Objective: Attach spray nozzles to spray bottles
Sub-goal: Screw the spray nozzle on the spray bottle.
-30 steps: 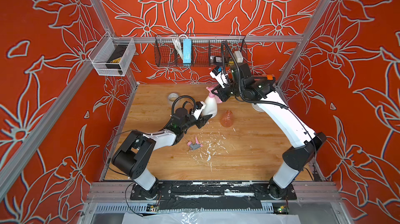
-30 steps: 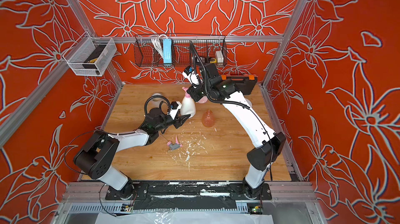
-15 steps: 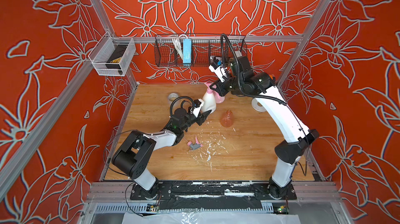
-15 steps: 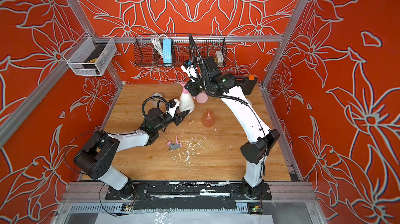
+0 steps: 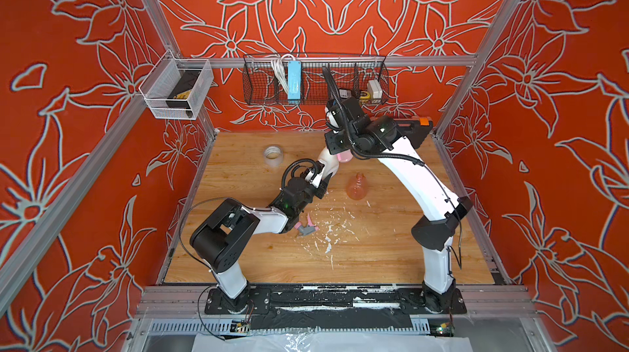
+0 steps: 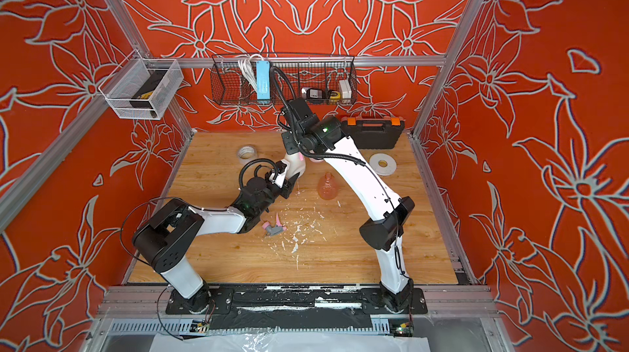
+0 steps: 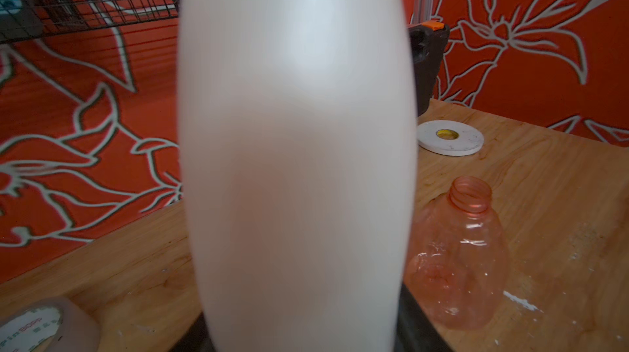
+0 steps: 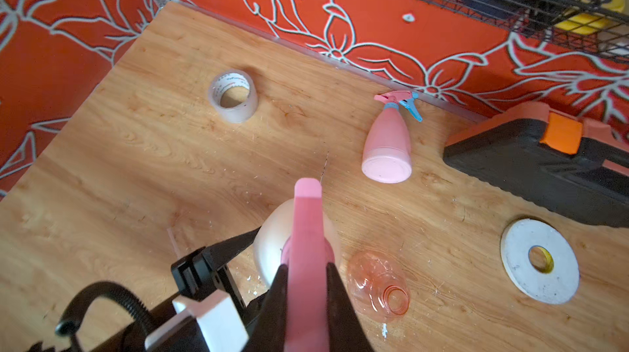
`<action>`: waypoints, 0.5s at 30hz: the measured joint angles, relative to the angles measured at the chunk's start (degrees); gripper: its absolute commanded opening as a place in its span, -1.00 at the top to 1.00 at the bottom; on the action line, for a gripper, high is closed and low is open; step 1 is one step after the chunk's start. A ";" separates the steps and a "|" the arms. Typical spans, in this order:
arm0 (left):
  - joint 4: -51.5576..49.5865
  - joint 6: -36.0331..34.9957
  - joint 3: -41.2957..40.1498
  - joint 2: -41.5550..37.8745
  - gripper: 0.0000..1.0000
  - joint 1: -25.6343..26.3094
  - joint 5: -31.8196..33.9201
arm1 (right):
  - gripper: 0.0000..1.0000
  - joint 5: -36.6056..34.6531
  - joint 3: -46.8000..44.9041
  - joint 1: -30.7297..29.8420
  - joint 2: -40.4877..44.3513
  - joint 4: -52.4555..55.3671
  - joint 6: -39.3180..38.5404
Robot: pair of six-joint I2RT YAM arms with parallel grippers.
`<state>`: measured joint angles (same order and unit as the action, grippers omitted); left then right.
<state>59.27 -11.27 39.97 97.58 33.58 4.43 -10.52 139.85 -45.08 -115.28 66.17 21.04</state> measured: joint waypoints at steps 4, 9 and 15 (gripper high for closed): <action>1.53 0.28 0.00 1.27 0.35 1.29 4.02 | 1.00 -1.66 -0.81 -0.42 -0.42 -0.66 7.34; 3.93 0.48 -0.11 2.08 0.37 2.21 7.41 | 1.00 -2.73 -4.81 -0.83 1.86 -3.63 14.36; 5.81 0.57 -0.24 2.25 0.37 3.41 9.92 | 0.82 -5.99 -3.32 -2.25 1.68 -2.36 18.60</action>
<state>65.08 -10.70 39.72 99.83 36.99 14.35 -16.51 136.53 -47.33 -113.60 63.81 39.64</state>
